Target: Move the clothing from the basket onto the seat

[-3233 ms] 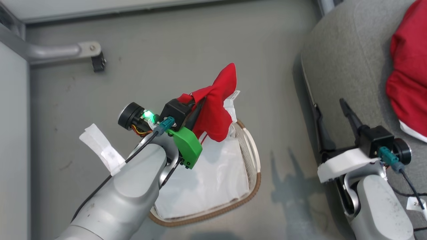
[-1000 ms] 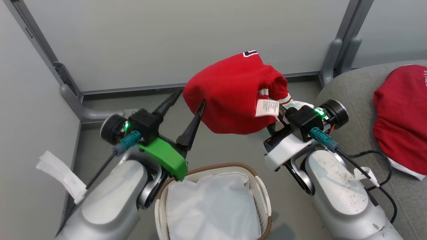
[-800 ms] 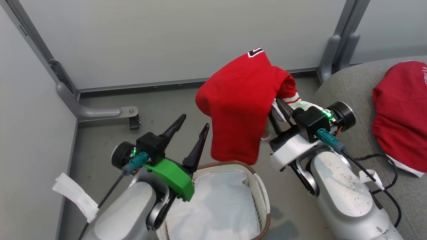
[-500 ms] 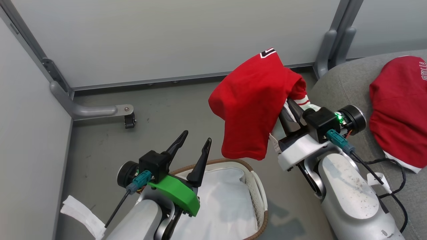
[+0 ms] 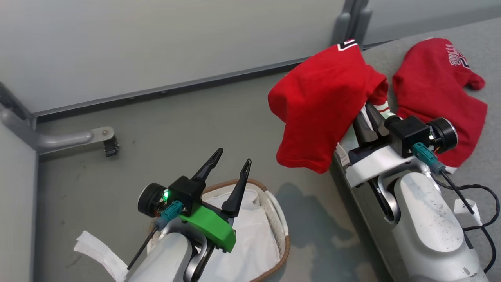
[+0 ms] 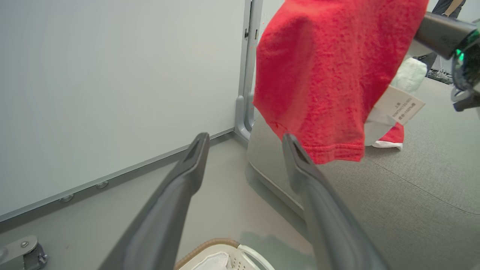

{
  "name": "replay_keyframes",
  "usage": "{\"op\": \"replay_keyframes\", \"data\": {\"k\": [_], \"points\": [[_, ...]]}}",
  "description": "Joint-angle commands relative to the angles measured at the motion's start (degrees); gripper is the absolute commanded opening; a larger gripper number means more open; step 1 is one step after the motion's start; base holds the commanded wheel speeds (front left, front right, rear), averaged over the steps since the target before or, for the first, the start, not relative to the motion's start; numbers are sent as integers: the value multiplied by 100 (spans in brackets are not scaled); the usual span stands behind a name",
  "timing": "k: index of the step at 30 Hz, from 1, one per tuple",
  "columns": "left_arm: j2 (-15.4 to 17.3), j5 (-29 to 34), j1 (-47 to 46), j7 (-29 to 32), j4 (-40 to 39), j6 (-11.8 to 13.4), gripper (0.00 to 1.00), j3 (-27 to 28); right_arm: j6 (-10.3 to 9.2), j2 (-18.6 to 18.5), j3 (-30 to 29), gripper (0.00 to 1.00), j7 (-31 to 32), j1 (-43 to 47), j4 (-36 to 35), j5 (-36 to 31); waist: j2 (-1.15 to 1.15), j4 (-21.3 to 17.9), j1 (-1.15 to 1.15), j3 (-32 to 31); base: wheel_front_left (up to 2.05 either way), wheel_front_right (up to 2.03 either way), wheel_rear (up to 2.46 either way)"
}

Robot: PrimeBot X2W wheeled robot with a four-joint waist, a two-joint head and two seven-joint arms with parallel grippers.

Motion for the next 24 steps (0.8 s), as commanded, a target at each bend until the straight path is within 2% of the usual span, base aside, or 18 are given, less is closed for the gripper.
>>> {"op": "replay_keyframes", "data": {"k": [1, 6, 12, 18, 24], "points": [[32, 54, -101, -3, -13, -28, 100, 30, -4, -8, -64, 0, -14, 1, -34, 14, 0, -702, 0, 427, 0, 0, 0], [86, 213, -271, -2, 25, -39, 100, -43, -4, -9, -263, 0, -14, 116, -63, 129, 0, -1366, 0, 741, 0, 0, 0], [146, 222, -443, -3, 52, -41, 100, -248, -4, -5, -476, 0, -14, 203, -3, 244, 0, -1847, 0, 948, 0, 0, 0], [204, 171, -548, -3, 5, -43, 100, -410, -5, -5, -743, 0, -14, 20, 81, 223, 0, -1918, 0, 1088, 0, 0, 0], [263, 155, -644, -3, -88, -44, 100, -517, -5, -18, -1329, 0, -14, -610, 279, -198, 0, -1682, 0, 1283, 0, 0, 0]]}}
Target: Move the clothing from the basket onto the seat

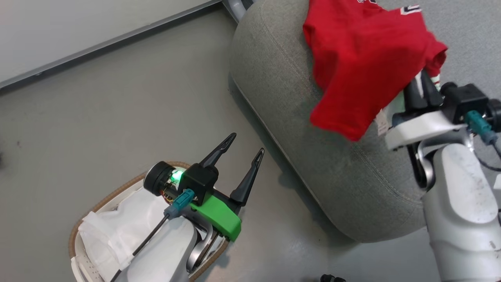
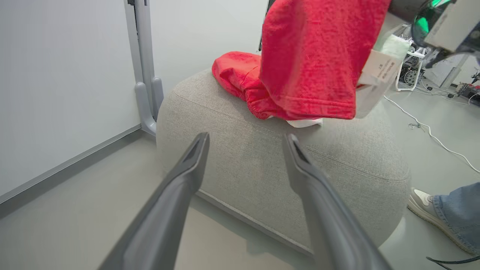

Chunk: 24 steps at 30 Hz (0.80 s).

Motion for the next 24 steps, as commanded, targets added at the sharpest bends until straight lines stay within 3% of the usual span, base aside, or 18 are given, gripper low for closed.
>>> {"op": "replay_keyframes", "data": {"k": [1, 3, 9, 16, 21, 24], "points": [[50, 15, -122, -2, -6, -15, 100, 6, -6, -27, -187, 0, -14, -251, 43, -185, 0, 160, 0, 173, 0, 0, 0], [31, 29, -174, -2, -2, -15, 100, -29, -5, -57, -476, 0, -14, -584, 175, -401, 0, 327, 0, 255, 0, 0, 0], [4, 44, -331, -2, 1, -15, 100, -162, -6, -886, -874, 0, 23, -1576, 814, -839, 0, 934, 0, 540, 0, 0, 0], [40, 74, -490, -2, -42, -15, 100, -198, -5, -2138, -1027, 0, 678, -2593, 1585, -647, 0, 1600, 0, 946, 0, 0, 0], [45, 118, -527, -2, -55, -15, 100, -165, -6, -2648, -986, 0, 1192, -2825, 2308, -339, 0, 1878, 0, 1197, 0, 0, 0], [47, 137, -518, -2, -81, -15, 100, -144, -6, -2716, -870, 0, 1382, -2753, 2790, -79, 0, 1977, 0, 1293, 0, 0, 0]]}}
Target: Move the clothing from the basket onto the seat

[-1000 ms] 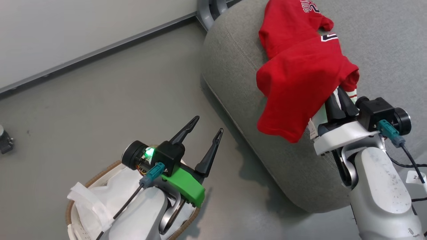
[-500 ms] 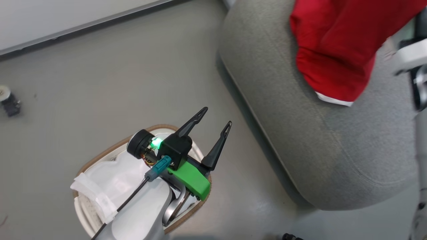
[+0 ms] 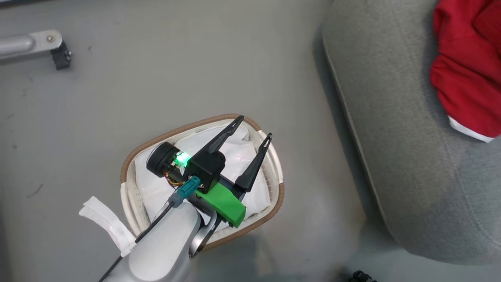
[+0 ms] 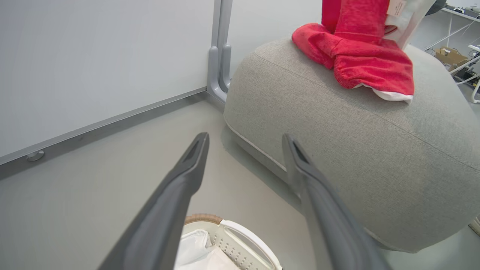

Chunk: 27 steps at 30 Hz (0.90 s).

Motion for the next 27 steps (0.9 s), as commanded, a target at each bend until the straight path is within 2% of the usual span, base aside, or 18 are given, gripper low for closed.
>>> {"op": "replay_keyframes", "data": {"k": [1, 7, 15, 16, 17, 18, 19, 20, 27], "points": [[38, 47, -85, -2, -18, -14, 100, 32, -6, -41, 54, 0, 90, 80, 223, 132, 0, 334, -1, 336, 0, 0, 0], [102, 55, -14, -2, -18, -14, 100, 108, -6, 31, 389, 0, 454, 271, 973, 740, 0, 316, -1, 388, 0, 0, 0], [156, 22, 62, -2, 68, -7, 100, 227, -6, -15, 983, 0, 354, 281, 1191, 1142, 0, 53, -1, 268, 0, 0, 0], [154, 16, 72, -2, 81, -7, 100, 233, -6, -6, 1044, 6, 332, 289, 1202, 1170, 0, 23, -1, 245, 0, 0, 0], [156, 8, 89, -2, 101, -6, 100, 246, -6, 27, 1124, 18, 297, 310, 1209, 1212, 0, -22, -1, 207, 0, 0, 0], [154, 0, 108, -2, 114, -7, 100, 254, -6, 55, 1185, 40, 265, 336, 1213, 1242, 0, -56, -1, 175, 0, 0, 0], [152, -12, 128, -2, 131, -6, 100, 262, -6, 78, 1253, 81, 224, 378, 1219, 1287, 0, -97, -1, 129, 0, 0, 0], [150, -23, 143, -2, 149, -8, 100, 271, -6, 92, 1311, 100, 200, 411, 1224, 1325, 0, -125, -1, 92, 0, 0, 0], [158, -100, 340, -2, 155, 13, 100, 506, -6, 276, 1875, 100, 14, 784, 1076, 1580, 0, -400, -1, -337, 0, 0, 0]]}}
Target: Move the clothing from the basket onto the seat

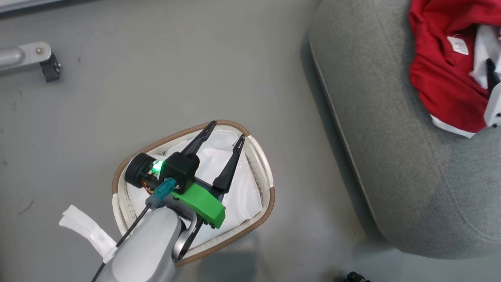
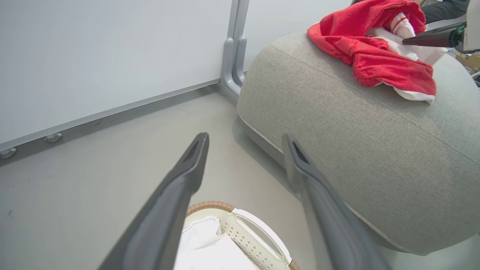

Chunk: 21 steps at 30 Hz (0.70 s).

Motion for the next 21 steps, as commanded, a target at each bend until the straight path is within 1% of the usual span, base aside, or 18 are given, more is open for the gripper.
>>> {"op": "replay_keyframes", "data": {"k": [1, 6, 10, 16, 19, 21], "points": [[27, -10, 114, -2, -17, 19, 100, 69, -6, 20, 93, 100, -69, 156, -68, 80, 0, -209, 0, -289, 0, 0, 0], [-63, -75, 345, -2, -76, 48, 100, 341, -6, -23, 470, 100, -189, 437, -369, 298, 0, -287, 0, -666, 0, 0, 0], [-152, -107, 542, -2, -118, 59, 100, 600, -6, -121, 634, 100, -323, 540, -671, 378, 0, -216, 0, -974, 0, 0, 0], [-299, -118, 837, -2, -177, 71, 100, 1055, -6, -156, 618, 100, -559, 623, -1178, 244, 0, 91, 0, -1361, 0, 0, 0], [-377, -89, 959, -1, -228, 71, 100, 1301, -6, -87, 509, 100, -757, 730, -1390, 120, 0, 308, 0, -1521, 0, 0, 0], [-435, -72, 1020, -2, -262, 66, 100, 1470, -5, 27, 413, 100, -892, 796, -1500, 12, 0, 462, 0, -1610, 0, 0, 0]]}}
